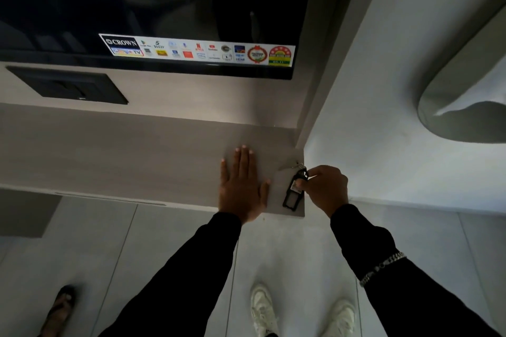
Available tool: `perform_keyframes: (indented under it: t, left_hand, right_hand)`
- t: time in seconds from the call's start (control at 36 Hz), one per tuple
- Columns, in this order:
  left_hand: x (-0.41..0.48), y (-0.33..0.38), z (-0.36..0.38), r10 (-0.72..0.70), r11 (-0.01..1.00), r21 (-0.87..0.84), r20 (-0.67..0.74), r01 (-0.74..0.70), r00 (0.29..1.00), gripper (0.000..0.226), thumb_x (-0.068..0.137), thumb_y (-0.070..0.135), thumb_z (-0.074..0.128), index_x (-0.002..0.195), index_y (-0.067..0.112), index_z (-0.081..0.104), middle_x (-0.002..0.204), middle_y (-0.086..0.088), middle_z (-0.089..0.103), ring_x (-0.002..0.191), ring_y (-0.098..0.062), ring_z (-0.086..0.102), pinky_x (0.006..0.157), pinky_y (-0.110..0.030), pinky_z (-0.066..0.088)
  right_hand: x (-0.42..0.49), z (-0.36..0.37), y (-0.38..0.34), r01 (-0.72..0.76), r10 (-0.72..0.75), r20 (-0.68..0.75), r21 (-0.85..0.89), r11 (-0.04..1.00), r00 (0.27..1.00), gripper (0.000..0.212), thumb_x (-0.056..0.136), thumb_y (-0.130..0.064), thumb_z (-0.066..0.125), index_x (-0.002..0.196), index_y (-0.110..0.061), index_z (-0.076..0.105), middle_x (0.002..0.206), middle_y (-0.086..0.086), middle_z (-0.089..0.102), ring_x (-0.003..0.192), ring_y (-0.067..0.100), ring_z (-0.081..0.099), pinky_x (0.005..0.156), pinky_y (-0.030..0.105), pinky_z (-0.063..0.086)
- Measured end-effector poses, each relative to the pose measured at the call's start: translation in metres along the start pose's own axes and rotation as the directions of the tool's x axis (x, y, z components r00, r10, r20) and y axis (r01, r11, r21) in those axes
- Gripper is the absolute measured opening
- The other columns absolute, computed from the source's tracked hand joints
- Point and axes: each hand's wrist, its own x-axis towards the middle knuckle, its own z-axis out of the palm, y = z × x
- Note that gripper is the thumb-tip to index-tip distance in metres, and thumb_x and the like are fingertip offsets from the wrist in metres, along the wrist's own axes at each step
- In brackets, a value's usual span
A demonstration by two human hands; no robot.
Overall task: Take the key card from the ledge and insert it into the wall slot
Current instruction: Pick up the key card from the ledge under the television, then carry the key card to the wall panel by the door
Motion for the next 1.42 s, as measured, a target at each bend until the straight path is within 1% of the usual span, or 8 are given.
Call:
perform_keyframes:
  t: [0.11,0.22,0.31,0.36,0.42,0.56,0.86,1.42]
  left_hand:
    - [-0.001,0.002,-0.003,0.014,1.000,-0.002,0.058,-0.014,0.998,0.079,0.096,0.050,0.026,0.157,0.005,0.008,0.169,-0.015,0.005,0.157,-0.030,0.002,0.126,-0.059,0.004]
    - [-0.014,0.014,-0.003,0.112,0.994,-0.005,0.133,-0.112,0.985,0.079,0.098,0.047,0.034,0.158,0.007,0.001,0.169,-0.012,-0.002,0.157,-0.028,-0.005,0.126,-0.058,-0.001]
    - [-0.021,0.027,-0.006,0.148,0.988,-0.057,0.177,-0.140,0.973,0.075,0.099,0.043,0.036,0.158,0.009,0.005,0.170,-0.010,-0.002,0.157,-0.027,-0.004,0.126,-0.055,-0.001]
    - [-0.021,0.036,-0.012,0.157,0.982,-0.135,0.190,-0.133,0.969,0.069,0.101,0.037,0.037,0.158,0.010,0.009,0.170,-0.009,0.002,0.157,-0.024,0.000,0.127,-0.050,0.003]
    - [-0.021,0.048,-0.020,0.162,0.968,-0.222,0.193,-0.118,0.968,0.064,0.102,0.031,0.037,0.157,0.009,0.013,0.169,-0.009,0.009,0.156,-0.023,0.006,0.128,-0.045,0.007]
    - [-0.026,0.091,-0.037,0.231,0.935,-0.303,0.127,-0.185,0.965,0.061,0.104,0.027,0.038,0.156,0.004,0.015,0.167,-0.014,0.016,0.156,-0.026,0.012,0.128,-0.044,0.011]
    - [-0.042,0.256,-0.051,0.493,0.792,-0.376,-0.071,-0.481,0.867,0.060,0.105,0.027,0.039,0.157,0.009,0.014,0.168,-0.006,0.010,0.157,-0.021,0.001,0.130,-0.041,0.003]
    - [-0.071,0.643,-0.048,0.734,0.455,-0.526,-0.235,-0.718,0.637,0.062,0.101,0.033,0.034,0.156,0.009,0.021,0.167,-0.006,0.019,0.156,-0.017,0.005,0.130,-0.045,0.008]
  right_hand:
    - [-0.010,-0.011,0.004,-0.107,0.091,0.082,0.208,0.972,0.992,0.013,0.063,-0.020,0.074,0.052,-0.015,0.069,0.061,0.015,0.070,0.058,0.026,0.064,0.080,0.045,0.059]
    - [-0.023,-0.030,0.014,-0.226,0.150,0.203,0.432,0.873,0.968,0.022,0.077,-0.004,0.068,0.055,-0.008,0.068,0.054,0.011,0.055,0.048,0.019,0.047,0.055,0.028,0.050]
    - [-0.030,-0.046,0.019,-0.340,0.157,0.363,0.525,0.780,0.919,0.038,0.094,0.006,0.035,0.062,0.001,0.056,0.036,0.001,0.047,0.030,0.009,0.041,0.036,0.014,0.034]
    - [-0.036,-0.059,0.022,-0.347,0.176,0.365,0.481,0.805,0.914,0.039,0.093,0.008,0.041,0.056,0.013,0.053,0.042,0.003,0.043,0.035,0.011,0.038,0.040,0.017,0.033]
    - [-0.046,-0.075,0.026,-0.302,0.179,0.287,0.477,0.825,0.941,0.024,0.086,0.005,0.057,0.081,0.028,0.051,0.060,0.008,0.044,0.053,0.018,0.036,0.053,0.024,0.031]
    - [-0.066,-0.120,0.048,-0.205,0.112,0.201,0.535,0.819,0.973,0.032,0.085,0.002,0.061,0.103,0.026,0.052,0.084,0.016,0.050,0.080,0.024,0.042,0.063,0.031,0.035]
    - [-0.111,-0.252,0.148,-0.068,0.083,0.010,0.663,0.746,0.997,0.013,0.082,0.000,0.066,0.091,0.009,0.071,0.084,0.022,0.067,0.078,0.028,0.056,0.074,0.041,0.042]
    - [-0.150,-0.528,0.376,0.085,0.146,-0.243,0.738,0.670,0.959,0.021,0.082,-0.008,0.070,0.095,0.007,0.070,0.082,0.019,0.064,0.066,0.019,0.052,0.056,0.023,0.044]
